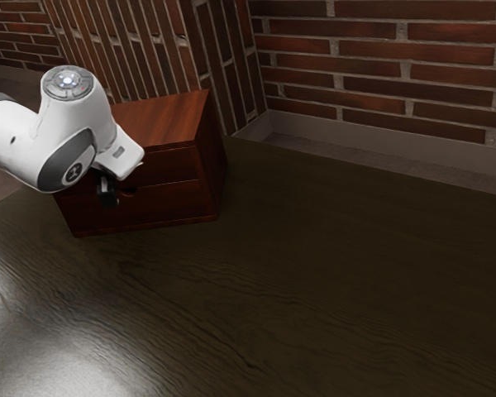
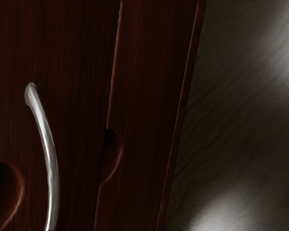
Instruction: Pull the drawer handle with one arm to open the drawer
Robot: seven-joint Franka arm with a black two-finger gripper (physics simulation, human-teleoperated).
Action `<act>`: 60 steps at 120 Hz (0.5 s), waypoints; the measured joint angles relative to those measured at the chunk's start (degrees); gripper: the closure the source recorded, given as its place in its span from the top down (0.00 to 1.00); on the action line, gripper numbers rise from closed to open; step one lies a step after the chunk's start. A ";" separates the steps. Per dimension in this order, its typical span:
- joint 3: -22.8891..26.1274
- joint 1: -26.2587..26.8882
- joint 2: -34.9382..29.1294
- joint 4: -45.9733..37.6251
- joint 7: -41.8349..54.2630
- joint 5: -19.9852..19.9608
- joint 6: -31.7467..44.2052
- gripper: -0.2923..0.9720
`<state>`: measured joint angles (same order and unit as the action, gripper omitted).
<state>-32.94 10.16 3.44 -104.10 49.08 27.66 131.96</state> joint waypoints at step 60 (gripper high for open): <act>-0.02 -2.25 2.98 1.63 0.33 -1.96 0.13 0.77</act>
<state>-32.96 7.90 6.42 -102.47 49.42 25.70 132.09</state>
